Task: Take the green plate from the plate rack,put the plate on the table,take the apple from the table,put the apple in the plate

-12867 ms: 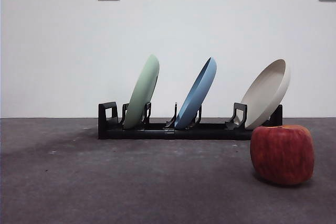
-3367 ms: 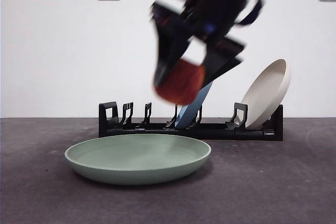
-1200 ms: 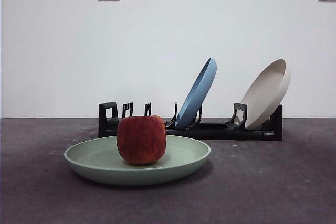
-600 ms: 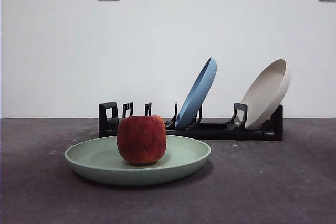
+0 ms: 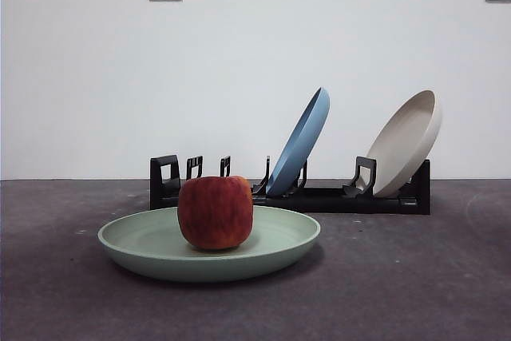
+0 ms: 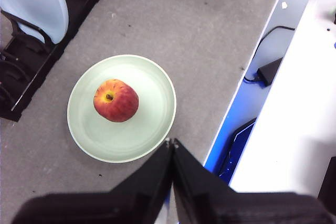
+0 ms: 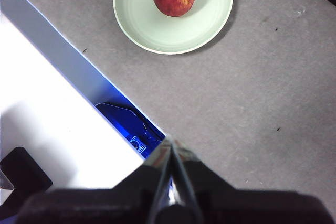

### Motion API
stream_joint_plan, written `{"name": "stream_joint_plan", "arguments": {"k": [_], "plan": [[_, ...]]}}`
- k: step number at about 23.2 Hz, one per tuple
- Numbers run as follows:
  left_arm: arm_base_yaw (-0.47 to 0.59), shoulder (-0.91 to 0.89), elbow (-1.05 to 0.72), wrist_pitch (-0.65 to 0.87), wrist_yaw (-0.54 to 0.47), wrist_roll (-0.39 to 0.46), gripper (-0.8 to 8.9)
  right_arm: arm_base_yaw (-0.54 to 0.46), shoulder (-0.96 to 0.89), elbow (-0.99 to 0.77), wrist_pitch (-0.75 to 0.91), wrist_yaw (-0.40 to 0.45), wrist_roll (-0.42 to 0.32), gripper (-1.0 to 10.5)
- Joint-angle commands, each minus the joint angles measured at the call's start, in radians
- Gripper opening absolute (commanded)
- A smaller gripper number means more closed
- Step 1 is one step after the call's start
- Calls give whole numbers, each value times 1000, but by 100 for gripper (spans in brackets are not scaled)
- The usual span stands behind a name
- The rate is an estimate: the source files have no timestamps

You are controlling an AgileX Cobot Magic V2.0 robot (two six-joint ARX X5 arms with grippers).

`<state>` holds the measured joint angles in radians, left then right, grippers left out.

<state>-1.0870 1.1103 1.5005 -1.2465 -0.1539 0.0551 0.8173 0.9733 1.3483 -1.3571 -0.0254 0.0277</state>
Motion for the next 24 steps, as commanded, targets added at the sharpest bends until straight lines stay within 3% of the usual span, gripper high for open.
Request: {"name": "stream_joint_plan", "arguments": {"k": [1,8,12,14,19,24], "plan": [[2,-1,-3,6,0,-6,-3,1,-1,-2,-13,2,9,1],[2,-1,-3,30,-2,-3,-3,1,-1,-2,-13,2,8,1],[42,-15,-3,135,-2,32,-3,1,-1,-2,-13,2,8,1],[93,-29,-3,244,0,84,-3,1,-1,-2,-13,2,8,1],[299,-84,-5,552,20,100,-3,1,-3,-2,-13,2,8,1],[567,-168,-55,754,208,99,-3,1,-5,-2,-13,2,8,1]]}}
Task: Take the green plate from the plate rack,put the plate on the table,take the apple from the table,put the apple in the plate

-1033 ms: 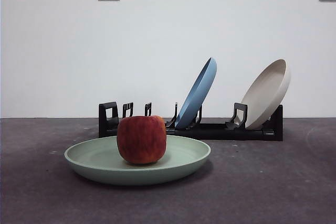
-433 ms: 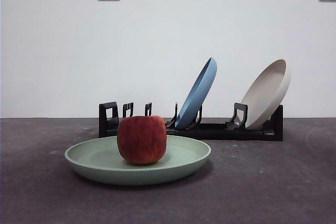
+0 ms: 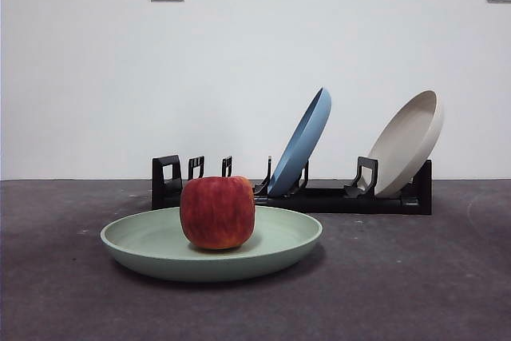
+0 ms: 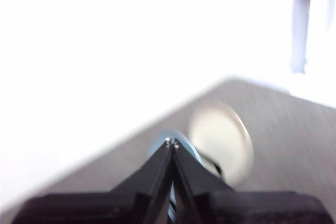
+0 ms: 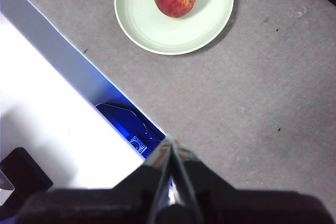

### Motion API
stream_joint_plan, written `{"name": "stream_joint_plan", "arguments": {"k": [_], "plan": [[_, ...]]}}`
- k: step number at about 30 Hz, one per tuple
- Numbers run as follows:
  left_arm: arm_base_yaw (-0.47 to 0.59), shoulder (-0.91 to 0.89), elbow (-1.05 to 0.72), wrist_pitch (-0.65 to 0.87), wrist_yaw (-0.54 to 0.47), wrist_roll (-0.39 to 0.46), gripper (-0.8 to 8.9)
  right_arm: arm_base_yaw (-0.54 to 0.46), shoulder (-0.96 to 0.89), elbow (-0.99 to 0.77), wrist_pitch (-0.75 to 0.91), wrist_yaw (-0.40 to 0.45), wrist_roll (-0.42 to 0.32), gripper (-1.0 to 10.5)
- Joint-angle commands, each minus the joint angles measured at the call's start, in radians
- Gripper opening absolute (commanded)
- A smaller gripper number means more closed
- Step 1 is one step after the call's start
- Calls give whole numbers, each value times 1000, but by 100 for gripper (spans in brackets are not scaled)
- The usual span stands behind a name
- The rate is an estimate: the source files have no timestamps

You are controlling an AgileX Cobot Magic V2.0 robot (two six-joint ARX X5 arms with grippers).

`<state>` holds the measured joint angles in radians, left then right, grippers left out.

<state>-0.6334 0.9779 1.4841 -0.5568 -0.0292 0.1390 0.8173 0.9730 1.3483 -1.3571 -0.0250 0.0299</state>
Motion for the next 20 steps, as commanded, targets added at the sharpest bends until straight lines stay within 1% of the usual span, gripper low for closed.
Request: {"name": "stream_joint_plan", "arguments": {"k": [1,4,7,10,14,17,20], "plan": [[169,-59,-64,97,118,14,-3,1,-5,-2,-13,1,6,1],[296,-138,-157,182,162,14,-3,1,-6,-2,-13,1,6,1],[405,-246,-301,265,162,14,-3,1,-6,-2,-13,1,6,1],[492,-362,-467,349,161,14,-3,1,-6,-2,-13,2,6,1],[581,-515,-689,430,162,6,-3,1,-6,-2,-13,2,6,1],[632,-622,-849,483,161,-25,-3,1,-6,-2,-13,1,6,1],[676,-721,-984,488,162,-43,-3,1,-6,-2,-13,1,6,1]]}}
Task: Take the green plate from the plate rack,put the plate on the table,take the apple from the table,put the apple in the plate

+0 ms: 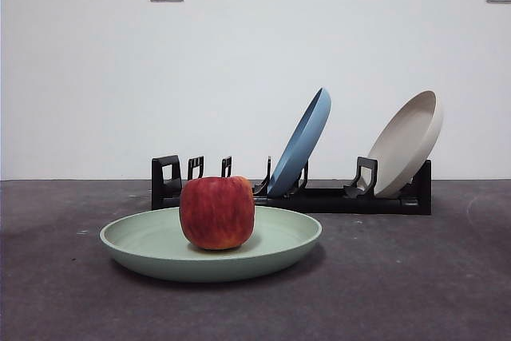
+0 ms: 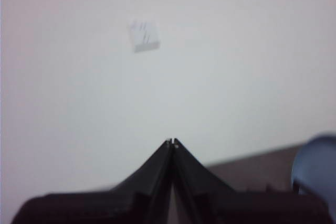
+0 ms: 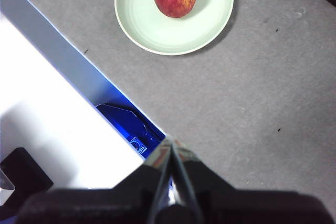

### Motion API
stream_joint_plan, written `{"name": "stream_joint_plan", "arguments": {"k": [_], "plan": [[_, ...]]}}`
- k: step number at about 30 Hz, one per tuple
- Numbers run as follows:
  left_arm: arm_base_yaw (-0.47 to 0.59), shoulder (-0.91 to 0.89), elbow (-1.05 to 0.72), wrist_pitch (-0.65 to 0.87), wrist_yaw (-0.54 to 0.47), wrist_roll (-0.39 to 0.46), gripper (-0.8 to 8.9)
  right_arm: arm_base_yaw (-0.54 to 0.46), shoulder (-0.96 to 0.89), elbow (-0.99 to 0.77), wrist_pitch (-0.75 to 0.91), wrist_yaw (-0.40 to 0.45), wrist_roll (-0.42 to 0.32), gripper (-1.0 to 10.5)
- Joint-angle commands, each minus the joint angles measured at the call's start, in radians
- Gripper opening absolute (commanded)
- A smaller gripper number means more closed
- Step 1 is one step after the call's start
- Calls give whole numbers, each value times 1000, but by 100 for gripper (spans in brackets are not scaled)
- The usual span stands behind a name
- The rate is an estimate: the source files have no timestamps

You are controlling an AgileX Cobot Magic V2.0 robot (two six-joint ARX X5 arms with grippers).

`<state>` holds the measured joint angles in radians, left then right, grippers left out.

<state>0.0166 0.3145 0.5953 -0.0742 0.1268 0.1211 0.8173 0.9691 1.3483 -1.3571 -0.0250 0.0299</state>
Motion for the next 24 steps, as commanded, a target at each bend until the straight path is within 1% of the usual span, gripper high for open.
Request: {"name": "stream_joint_plan", "arguments": {"k": [1,6,11,15,21,24], "plan": [[37,-85,-132,6,6,-35,-3,1,-2,-2,-13,2,6,1],[84,-208,-308,5,5,-98,-3,1,-3,-2,-13,2,6,1],[97,-262,-433,4,5,-141,-3,1,-4,-2,-13,2,6,1],[97,-276,-500,1,5,-159,-3,1,-4,-2,-13,2,6,1],[97,-279,-555,-35,6,-183,-3,1,-4,-2,-13,2,6,1],[97,-291,-586,-48,6,-225,-3,1,-4,-2,-13,2,6,1]]}}
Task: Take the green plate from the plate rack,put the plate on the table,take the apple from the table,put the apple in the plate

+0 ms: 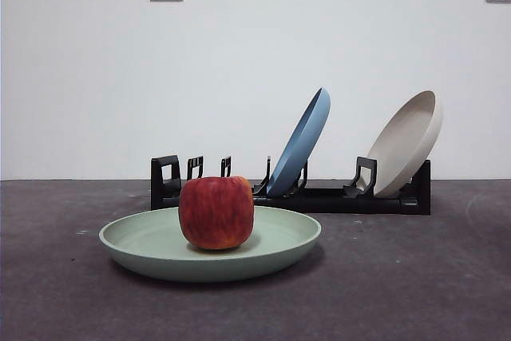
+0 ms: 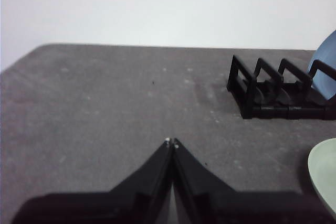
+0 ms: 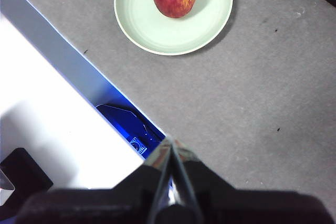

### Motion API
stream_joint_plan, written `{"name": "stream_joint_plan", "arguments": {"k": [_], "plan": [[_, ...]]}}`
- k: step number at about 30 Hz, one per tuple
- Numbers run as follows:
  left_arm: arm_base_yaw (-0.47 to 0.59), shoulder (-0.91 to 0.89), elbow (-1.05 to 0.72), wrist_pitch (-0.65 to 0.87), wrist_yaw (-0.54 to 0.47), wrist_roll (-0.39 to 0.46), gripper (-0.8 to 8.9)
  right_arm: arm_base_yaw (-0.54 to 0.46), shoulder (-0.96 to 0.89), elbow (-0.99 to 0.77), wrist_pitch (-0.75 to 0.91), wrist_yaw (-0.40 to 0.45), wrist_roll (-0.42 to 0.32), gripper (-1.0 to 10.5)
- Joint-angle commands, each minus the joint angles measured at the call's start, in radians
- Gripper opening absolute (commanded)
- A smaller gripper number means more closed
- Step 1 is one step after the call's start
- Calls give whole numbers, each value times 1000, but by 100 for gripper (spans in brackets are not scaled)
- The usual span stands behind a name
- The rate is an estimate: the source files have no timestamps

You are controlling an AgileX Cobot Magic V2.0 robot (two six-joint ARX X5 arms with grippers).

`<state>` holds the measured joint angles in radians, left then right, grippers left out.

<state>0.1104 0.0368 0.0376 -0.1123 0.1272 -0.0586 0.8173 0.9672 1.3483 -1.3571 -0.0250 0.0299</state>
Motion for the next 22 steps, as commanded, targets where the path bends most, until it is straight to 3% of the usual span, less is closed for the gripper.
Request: {"name": "stream_joint_plan", "arguments": {"k": [1,22], "plan": [[3,-19,-34,-25,6,-58,-3,1,-2,-2,-13,2,6,1],[3,-35,-34,-61,6,-73,-3,1,-8,-2,-13,2,6,1]]}}
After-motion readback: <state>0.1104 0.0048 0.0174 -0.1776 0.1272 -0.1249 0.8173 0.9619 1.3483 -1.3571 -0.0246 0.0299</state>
